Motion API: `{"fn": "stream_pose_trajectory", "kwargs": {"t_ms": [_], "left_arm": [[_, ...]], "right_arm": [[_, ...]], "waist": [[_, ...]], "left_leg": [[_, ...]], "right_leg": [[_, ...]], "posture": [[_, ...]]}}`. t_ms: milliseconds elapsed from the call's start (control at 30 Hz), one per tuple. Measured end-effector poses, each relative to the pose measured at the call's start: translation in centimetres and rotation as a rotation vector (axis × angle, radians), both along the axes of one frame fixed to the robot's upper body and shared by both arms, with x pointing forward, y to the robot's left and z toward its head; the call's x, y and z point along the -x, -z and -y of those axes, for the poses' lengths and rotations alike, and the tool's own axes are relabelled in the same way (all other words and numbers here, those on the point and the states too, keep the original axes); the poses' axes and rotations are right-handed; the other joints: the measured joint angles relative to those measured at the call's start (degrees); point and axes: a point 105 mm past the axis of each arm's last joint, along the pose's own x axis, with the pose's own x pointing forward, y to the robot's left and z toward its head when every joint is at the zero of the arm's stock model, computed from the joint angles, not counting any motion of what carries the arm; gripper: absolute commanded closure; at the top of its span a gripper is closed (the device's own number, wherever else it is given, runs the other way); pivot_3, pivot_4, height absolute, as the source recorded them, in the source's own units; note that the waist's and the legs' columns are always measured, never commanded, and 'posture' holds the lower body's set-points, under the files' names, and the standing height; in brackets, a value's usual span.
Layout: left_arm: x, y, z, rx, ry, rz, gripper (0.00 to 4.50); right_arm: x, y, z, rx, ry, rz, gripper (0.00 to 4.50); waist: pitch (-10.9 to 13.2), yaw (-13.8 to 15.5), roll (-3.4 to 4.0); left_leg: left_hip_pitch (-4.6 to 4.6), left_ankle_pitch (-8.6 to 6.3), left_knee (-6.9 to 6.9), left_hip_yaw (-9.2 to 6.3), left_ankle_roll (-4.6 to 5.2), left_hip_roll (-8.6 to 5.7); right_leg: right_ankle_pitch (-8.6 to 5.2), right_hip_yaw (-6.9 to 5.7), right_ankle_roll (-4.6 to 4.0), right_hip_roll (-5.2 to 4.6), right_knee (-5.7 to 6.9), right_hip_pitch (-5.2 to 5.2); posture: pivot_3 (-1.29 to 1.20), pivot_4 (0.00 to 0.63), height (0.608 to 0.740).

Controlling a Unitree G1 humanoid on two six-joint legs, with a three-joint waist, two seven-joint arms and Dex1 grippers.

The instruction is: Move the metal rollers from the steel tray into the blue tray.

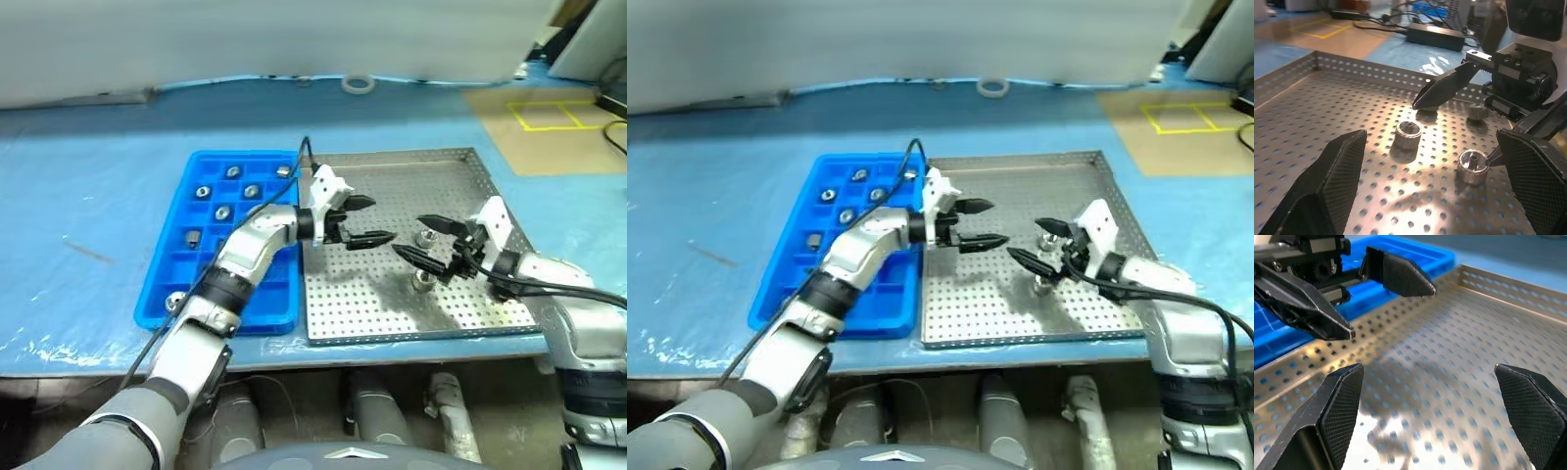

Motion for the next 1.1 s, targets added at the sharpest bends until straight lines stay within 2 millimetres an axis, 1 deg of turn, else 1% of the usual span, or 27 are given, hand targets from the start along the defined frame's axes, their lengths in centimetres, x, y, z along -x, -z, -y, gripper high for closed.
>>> {"fn": "stream_pose_trajectory", "kwargs": {"t_ms": [100,233,467,633,667,700,733,800,900,933,1000,1100], "left_arm": [[0.6,1.1,2.1,-0.035,0.078,-0.014,0.03],[0.6,1.6,3.4,-0.065,0.101,0.0,0.03],[1.2,2.8,4.7,-0.091,0.14,0.007,0.03],[1.6,4.2,5.0,-0.154,0.154,0.054,0.03],[1.7,5.0,4.9,-0.192,0.156,0.058,0.03],[2.1,6.5,4.8,-0.247,0.17,0.047,0.03],[2.5,7.0,4.9,-0.252,0.182,0.052,0.03],[2.5,7.2,4.9,-0.274,0.183,0.068,0.03],[2.0,7.5,4.8,-0.287,0.137,0.072,0.58],[1.7,7.6,4.6,-0.29,0.121,0.066,0.86],[1.6,8.8,4.1,-0.329,0.099,0.017,1.44],[1.4,8.7,4.0,-0.309,0.084,-0.007,2.44]], "right_arm": [[1.4,0.2,1.3,0.011,0.076,-0.011,0.0],[2.5,0.5,2.1,0.02,0.138,-0.027,0.0],[3.8,1.1,2.9,0.03,0.201,-0.063,0.0],[4.4,2.2,3.2,0.033,0.228,-0.117,0.0],[4.5,1.9,3.0,0.027,0.223,-0.105,0.0],[4.4,1.0,2.8,0.024,0.216,-0.068,0.0],[4.4,0.2,2.7,0.021,0.212,-0.032,0.0],[4.5,-0.4,2.7,0.024,0.215,-0.007,0.0],[4.4,-0.4,2.7,0.022,0.219,-0.005,0.0],[4.4,-0.4,2.7,0.02,0.219,-0.005,0.0],[4.4,-0.5,2.7,0.017,0.216,-0.004,0.0],[4.2,-0.8,2.7,0.023,0.212,0.005,0.0]], "waist": [[0.0,-1.8,0.01],[0.0,-4.0,0.0],[0.0,-7.8,0.0],[0.0,-10.0,0.0],[0.0,-10.6,0.04],[-0.1,-11.2,0.16],[-0.1,-11.8,0.14],[-0.2,-12.5,-0.05],[-0.3,-13.2,-0.13],[-0.3,-13.5,-0.15],[-0.3,-14.1,-0.12],[-0.3,-14.6,-0.13]], "left_leg": [[-0.19,-0.17,0.28,0.01,0.27,-0.09],[-0.3,-0.3,0.47,0.02,0.49,-0.29],[-0.6,-0.5,0.55,-0.1,0.83,-0.68],[-0.63,-0.66,0.64,-0.12,1.09,-0.87],[-0.62,-0.69,0.64,-0.14,1.13,-0.92],[-0.58,-0.74,0.64,-0.16,1.21,-1.0],[-0.58,-0.77,0.62,-0.2,1.24,-1.07],[-0.55,-0.79,0.61,-0.29,1.27,-1.09],[-0.51,-0.87,0.63,-0.34,1.4,-1.36],[-0.52,-0.88,0.63,-0.37,1.42,-1.45],[-0.54,-0.93,0.63,-0.41,1.5,-1.68],[-0.63,-1.0,0.68,-0.42,1.62,-1.78]], "right_leg": [[-0.05,0.06,0.36,-0.03,-0.13,0.0],[-0.13,-0.02,0.69,-0.07,-0.26,0.01],[0.02,0.0,1.06,-0.37,-1.06,0.24],[-0.09,-0.11,1.24,-0.66,-1.11,0.42],[-0.14,-0.16,1.33,-0.72,-1.12,0.48],[-0.23,-0.17,1.48,-0.81,-1.12,0.55],[-0.25,-0.27,1.56,-0.91,-1.1,0.59],[-0.28,-0.6,1.6,-1.1,-1.12,0.78],[-0.35,-0.7,1.71,-1.34,-1.2,0.95],[-0.37,-0.7,1.75,-1.4,-1.21,1.0],[-0.43,-0.7,1.85,-1.62,-1.21,1.0],[-0.46,-0.82,1.89,-1.82,-1.3,1.01]], "posture": [[-0.67,0.15,0.74],[-0.71,0.15,0.74],[-0.72,0.15,0.74],[-0.77,0.15,0.74],[-0.77,0.15,0.74],[-0.77,0.15,0.74],[-0.77,0.15,0.74],[-0.77,0.15,0.74],[-0.76,0.15,0.74],[-0.76,0.15,0.74],[-0.75,0.15,0.74],[-0.74,0.15,0.74]]}}
